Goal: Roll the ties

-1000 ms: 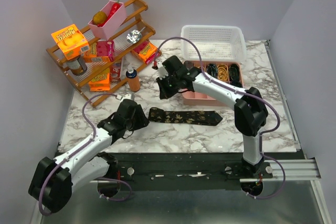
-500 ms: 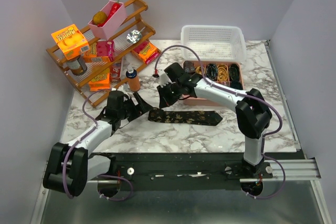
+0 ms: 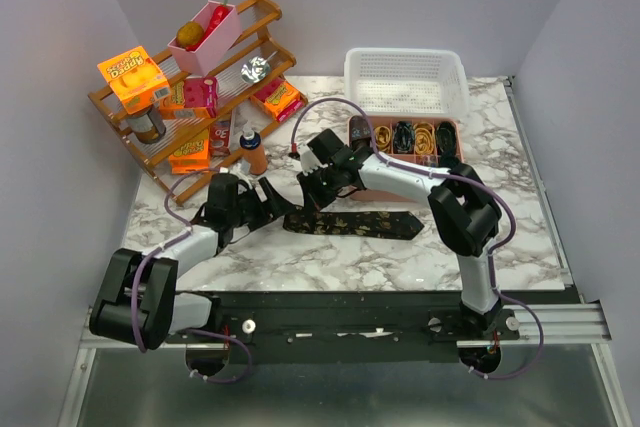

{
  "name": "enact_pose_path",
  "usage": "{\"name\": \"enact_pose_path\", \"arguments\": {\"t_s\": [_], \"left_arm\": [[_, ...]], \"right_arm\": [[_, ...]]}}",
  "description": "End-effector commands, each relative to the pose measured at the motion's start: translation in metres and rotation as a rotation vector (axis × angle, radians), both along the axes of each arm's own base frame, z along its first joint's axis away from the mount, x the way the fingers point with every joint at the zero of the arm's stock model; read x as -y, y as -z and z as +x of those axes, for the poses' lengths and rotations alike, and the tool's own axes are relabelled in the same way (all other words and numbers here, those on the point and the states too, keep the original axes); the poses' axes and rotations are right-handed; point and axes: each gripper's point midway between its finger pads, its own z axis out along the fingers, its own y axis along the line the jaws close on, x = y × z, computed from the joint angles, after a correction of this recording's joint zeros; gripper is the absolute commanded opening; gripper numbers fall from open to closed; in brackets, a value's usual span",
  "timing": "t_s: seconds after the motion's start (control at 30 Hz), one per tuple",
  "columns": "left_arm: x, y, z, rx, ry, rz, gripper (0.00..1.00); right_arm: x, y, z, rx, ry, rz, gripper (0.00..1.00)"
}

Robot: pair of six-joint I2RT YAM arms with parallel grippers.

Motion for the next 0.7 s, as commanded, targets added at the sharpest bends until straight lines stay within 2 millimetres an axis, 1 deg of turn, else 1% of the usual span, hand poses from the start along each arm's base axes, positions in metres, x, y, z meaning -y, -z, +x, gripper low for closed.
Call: {"name": "enact_pose_path", "arguments": {"t_s": [0.0, 0.03, 0.1, 0.13, 0.2, 0.23, 0.27, 0.3, 0.33, 0.4, 0.47, 0.6, 0.63, 0.67], "left_arm": [[0.004, 0.007, -0.002, 0.024, 0.041, -0.013, 0.85], [0.004, 0.012, -0.003, 0.010, 0.043, -0.013, 0.83], [0.008, 0.012, -0.003, 0.012, 0.063, -0.033, 0.81], [0.010, 0.017, -0.005, -0.002, 0.072, -0.041, 0.78], [0.014, 0.016, -0.004, 0.002, 0.084, -0.074, 0.75], [0.015, 0.022, -0.007, -0.016, 0.086, -0.081, 0.74], [0.016, 0.022, -0.006, -0.015, 0.087, -0.090, 0.73], [0.019, 0.019, -0.004, -0.002, 0.094, -0.111, 0.73], [0.020, 0.023, -0.005, -0.018, 0.096, -0.117, 0.70], [0.024, 0.020, -0.004, -0.004, 0.106, -0.142, 0.68], [0.028, 0.021, -0.006, -0.008, 0.125, -0.158, 0.64], [0.036, 0.020, -0.006, 0.011, 0.146, -0.181, 0.62], [0.038, 0.019, -0.007, 0.010, 0.147, -0.192, 0.60], [0.040, 0.023, -0.010, -0.006, 0.151, -0.200, 0.59]], "right_arm": [[0.005, 0.015, 0.002, 0.024, 0.018, -0.044, 0.01], [0.008, 0.016, 0.003, 0.030, 0.023, -0.053, 0.01], [0.010, 0.017, 0.003, 0.036, 0.027, -0.060, 0.01], [0.010, 0.018, 0.003, 0.038, 0.028, -0.064, 0.01], [0.011, 0.018, 0.003, 0.036, 0.030, -0.066, 0.01], [0.012, 0.017, 0.003, 0.037, 0.030, -0.066, 0.01], [0.013, 0.018, 0.002, 0.035, 0.033, -0.068, 0.01], [0.014, 0.018, 0.001, 0.037, 0.034, -0.071, 0.01], [0.015, 0.018, 0.002, 0.041, 0.039, -0.075, 0.01], [0.018, 0.019, 0.002, 0.044, 0.047, -0.083, 0.01], [0.020, 0.020, 0.003, 0.049, 0.058, -0.094, 0.01], [0.020, 0.022, 0.003, 0.048, 0.063, -0.100, 0.01], [0.021, 0.024, 0.004, 0.048, 0.065, -0.102, 0.01], [0.021, 0.023, 0.004, 0.046, 0.070, -0.102, 0.01]]}}
